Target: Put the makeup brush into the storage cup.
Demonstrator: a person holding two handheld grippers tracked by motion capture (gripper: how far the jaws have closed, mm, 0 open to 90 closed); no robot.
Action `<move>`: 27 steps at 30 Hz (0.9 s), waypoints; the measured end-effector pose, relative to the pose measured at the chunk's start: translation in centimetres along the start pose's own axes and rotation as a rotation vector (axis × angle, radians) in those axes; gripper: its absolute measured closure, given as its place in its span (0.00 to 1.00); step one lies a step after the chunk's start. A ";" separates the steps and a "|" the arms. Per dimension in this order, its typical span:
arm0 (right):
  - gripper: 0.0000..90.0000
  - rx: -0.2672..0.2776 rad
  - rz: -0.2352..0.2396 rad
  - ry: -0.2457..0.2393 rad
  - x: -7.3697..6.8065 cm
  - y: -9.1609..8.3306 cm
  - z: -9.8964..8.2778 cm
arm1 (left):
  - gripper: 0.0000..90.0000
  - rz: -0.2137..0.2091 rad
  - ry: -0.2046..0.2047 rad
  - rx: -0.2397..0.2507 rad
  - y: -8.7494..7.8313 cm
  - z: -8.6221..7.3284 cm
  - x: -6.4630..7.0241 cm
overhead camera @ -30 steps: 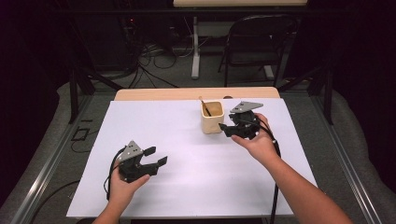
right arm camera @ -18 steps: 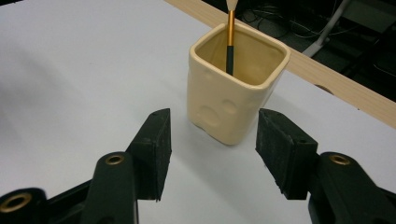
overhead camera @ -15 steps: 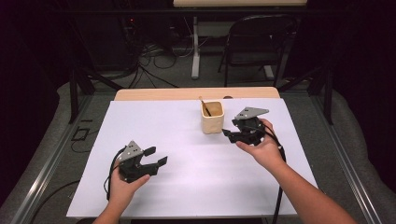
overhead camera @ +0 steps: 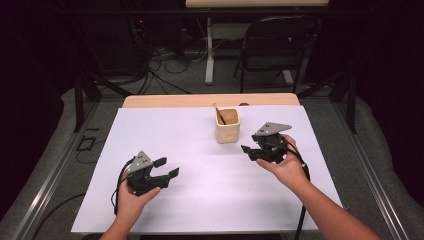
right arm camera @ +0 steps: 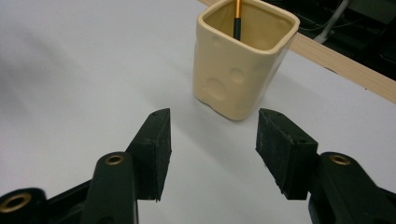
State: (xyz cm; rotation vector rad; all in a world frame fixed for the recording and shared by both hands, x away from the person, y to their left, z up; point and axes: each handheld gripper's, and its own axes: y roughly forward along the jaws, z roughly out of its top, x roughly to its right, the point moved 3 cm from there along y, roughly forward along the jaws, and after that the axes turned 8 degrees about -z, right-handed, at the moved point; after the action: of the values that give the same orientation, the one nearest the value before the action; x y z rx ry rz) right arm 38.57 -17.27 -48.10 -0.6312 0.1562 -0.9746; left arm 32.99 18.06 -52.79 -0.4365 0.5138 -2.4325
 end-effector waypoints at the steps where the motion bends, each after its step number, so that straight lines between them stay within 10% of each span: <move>1: 0.50 -0.005 0.002 -0.001 0.0 -0.1 -0.1 | 0.39 0.000 0.000 0.000 0.0 0.0 0.0; 27: 0.51 0.020 0.005 0.040 -0.8 -1.6 -4.1 | 0.39 0.006 0.000 -0.006 0.1 -0.1 0.0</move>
State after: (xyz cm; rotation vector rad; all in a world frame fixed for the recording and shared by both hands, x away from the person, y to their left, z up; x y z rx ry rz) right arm 35.30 -19.04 -50.61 -0.5930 0.1834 -0.9837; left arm 32.95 18.02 -52.90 -0.4366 0.5225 -2.4261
